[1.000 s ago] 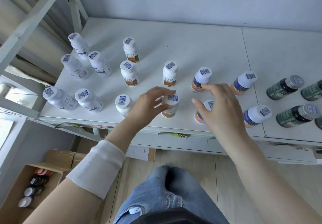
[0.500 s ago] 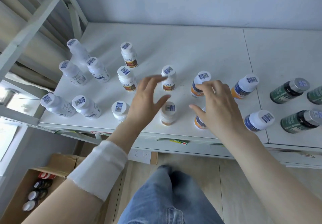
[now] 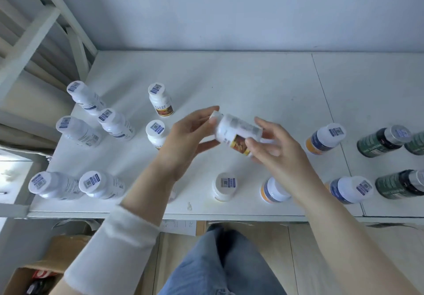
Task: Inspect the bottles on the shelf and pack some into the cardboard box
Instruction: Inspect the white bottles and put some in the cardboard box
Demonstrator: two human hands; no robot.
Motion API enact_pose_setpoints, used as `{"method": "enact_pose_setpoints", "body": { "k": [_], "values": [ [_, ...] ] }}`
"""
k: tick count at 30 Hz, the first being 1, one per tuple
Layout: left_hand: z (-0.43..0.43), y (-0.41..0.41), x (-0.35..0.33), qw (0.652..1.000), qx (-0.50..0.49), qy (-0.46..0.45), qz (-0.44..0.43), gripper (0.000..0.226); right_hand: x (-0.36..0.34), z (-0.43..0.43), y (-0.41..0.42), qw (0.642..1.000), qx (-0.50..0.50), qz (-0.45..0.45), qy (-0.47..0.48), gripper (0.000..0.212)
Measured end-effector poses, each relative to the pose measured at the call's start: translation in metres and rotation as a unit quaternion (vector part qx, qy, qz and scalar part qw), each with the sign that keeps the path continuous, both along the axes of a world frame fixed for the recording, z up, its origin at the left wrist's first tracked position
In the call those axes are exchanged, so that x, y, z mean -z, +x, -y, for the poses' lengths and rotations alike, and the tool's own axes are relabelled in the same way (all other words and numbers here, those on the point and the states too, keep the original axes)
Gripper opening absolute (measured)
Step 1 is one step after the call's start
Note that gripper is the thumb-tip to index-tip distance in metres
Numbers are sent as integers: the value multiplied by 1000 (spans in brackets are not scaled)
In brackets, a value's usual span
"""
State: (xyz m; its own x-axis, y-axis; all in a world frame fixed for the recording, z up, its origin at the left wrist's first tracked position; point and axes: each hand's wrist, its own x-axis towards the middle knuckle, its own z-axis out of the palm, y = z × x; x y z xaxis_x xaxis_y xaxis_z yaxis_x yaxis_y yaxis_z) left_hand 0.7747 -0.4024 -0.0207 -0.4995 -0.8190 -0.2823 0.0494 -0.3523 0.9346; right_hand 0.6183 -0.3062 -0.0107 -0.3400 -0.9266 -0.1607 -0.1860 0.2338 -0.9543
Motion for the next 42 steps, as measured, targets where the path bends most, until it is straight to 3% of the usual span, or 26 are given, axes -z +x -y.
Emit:
{"method": "enact_pose_setpoints", "body": {
  "k": [2,6,7,8,10,12,14,18,21,23,25,28,32,42],
  "values": [
    [-9,9,-4,996,21,43,-77,32,-4,1,5,997,-11,59,-37,31],
    [-22,19,-11,999,-21,19,-34,31,-4,-2,15,969,-29,-162,-186,36],
    [-23,21,-12,999,-33,7,-24,30,0,-4,15,960,-43,-177,-211,40],
    [-22,23,-13,999,-40,-5,-25,30,1,-4,15,967,-49,-140,-209,43],
    [-20,25,-16,998,-35,-28,-47,26,-6,-4,17,990,-27,26,-137,48],
    [-20,28,-16,996,-22,-46,-67,26,-7,-4,14,987,-18,144,-68,35],
    [-22,29,-15,996,-16,-44,-82,29,-5,-5,12,990,-20,123,-67,30],
    [-25,28,-14,997,-30,-21,-63,24,-3,-7,12,971,-57,-41,-226,39],
    [-23,26,-18,994,-31,-35,-101,20,-10,-9,14,985,-34,93,-139,54],
    [-24,25,-20,990,-23,-57,-126,25,-13,-11,14,976,-52,201,-66,61],
    [-24,25,-21,989,-9,-77,-127,29,-15,-12,13,964,-71,253,-41,71],
    [-25,27,-21,988,13,-100,-120,35,-15,-12,13,974,-33,216,-67,50],
    [-26,25,-21,994,-8,-54,-97,33,-14,-13,11,979,-56,165,-106,56],
    [-24,18,-18,994,-31,-33,-102,33,-14,-10,7,977,-22,208,-42,46]
  ]
}}
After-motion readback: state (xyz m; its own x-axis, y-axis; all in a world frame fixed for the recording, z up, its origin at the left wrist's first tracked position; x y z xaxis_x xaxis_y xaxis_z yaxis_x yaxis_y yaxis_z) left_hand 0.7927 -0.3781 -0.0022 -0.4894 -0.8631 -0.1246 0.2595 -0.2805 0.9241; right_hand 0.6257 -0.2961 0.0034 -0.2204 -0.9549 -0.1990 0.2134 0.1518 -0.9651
